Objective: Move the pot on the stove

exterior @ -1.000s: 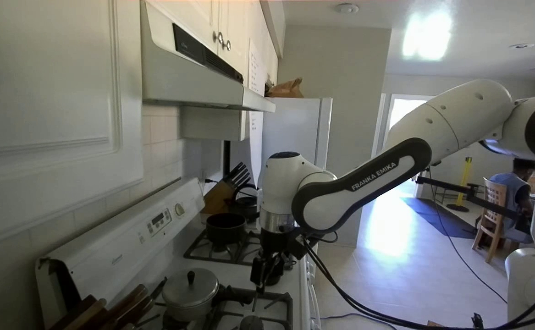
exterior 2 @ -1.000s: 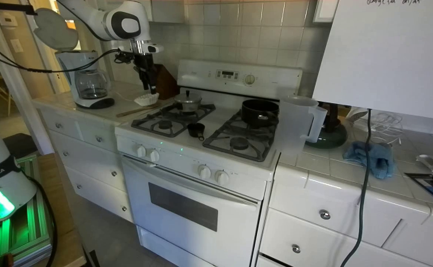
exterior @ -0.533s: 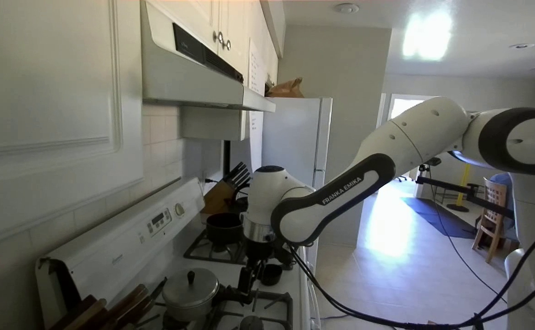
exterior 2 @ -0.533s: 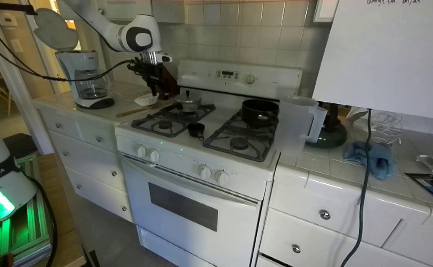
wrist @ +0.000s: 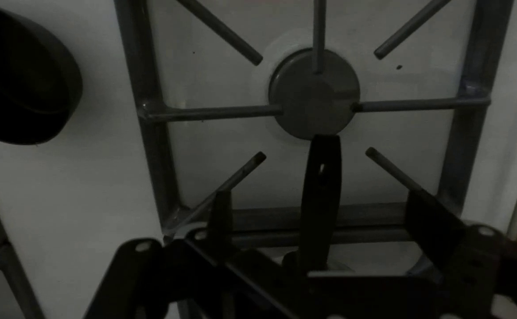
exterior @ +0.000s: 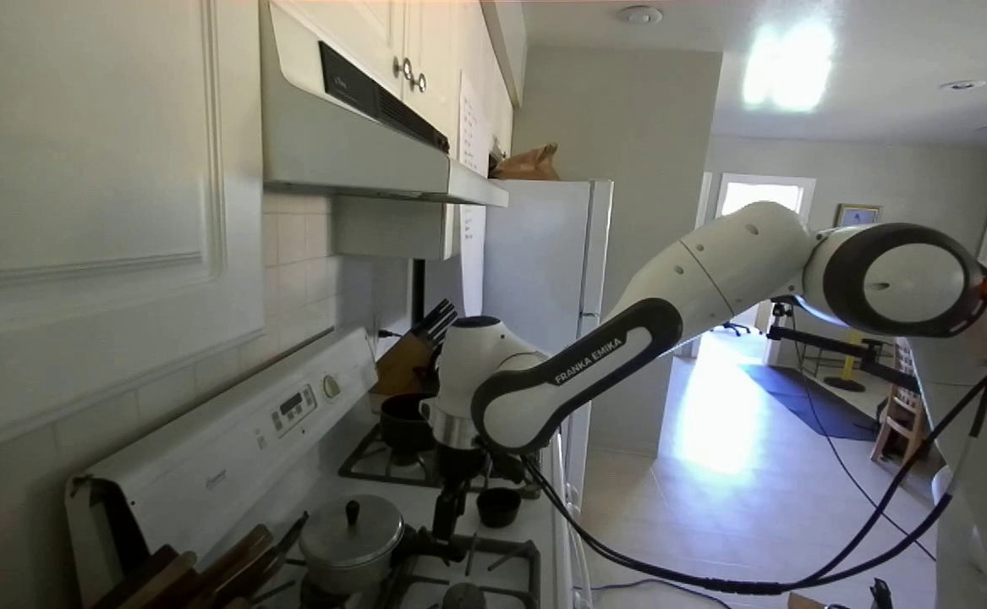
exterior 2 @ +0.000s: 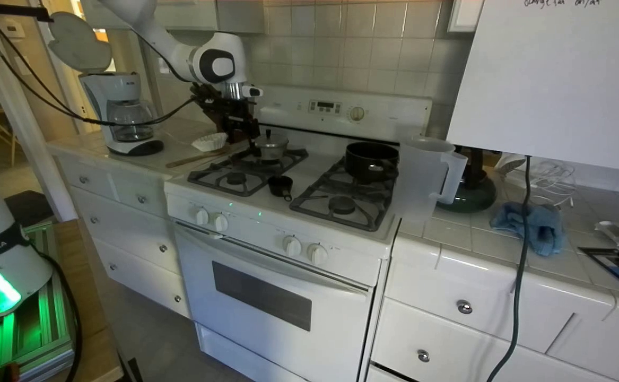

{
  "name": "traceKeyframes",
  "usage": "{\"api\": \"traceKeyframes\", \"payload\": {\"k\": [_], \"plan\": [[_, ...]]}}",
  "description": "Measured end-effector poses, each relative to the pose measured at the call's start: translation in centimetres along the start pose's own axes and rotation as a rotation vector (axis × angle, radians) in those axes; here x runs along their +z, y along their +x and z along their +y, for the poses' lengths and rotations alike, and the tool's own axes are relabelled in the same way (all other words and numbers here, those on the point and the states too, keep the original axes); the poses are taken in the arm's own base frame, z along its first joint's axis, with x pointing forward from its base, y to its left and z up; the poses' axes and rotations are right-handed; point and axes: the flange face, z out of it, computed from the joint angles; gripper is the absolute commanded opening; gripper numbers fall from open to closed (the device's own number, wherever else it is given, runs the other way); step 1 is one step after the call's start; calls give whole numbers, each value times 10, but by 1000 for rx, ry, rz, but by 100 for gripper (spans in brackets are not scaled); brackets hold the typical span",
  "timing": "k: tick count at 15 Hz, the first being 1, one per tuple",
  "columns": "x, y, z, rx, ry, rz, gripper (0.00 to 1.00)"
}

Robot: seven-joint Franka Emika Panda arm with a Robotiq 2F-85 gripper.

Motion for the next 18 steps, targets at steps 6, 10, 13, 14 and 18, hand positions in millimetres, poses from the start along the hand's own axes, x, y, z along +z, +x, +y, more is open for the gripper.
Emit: {"api": "traceKeyframes", "payload": {"k": [6,10,13,14,18], "plan": [[23,2,9,61,27,-27,100],[26,2,7,121,58,-29,100],[31,3,1,142,64,-28,97],[33,3,-1,146,65,-28,93],[39,6,-9,158,66,-11,53]]}}
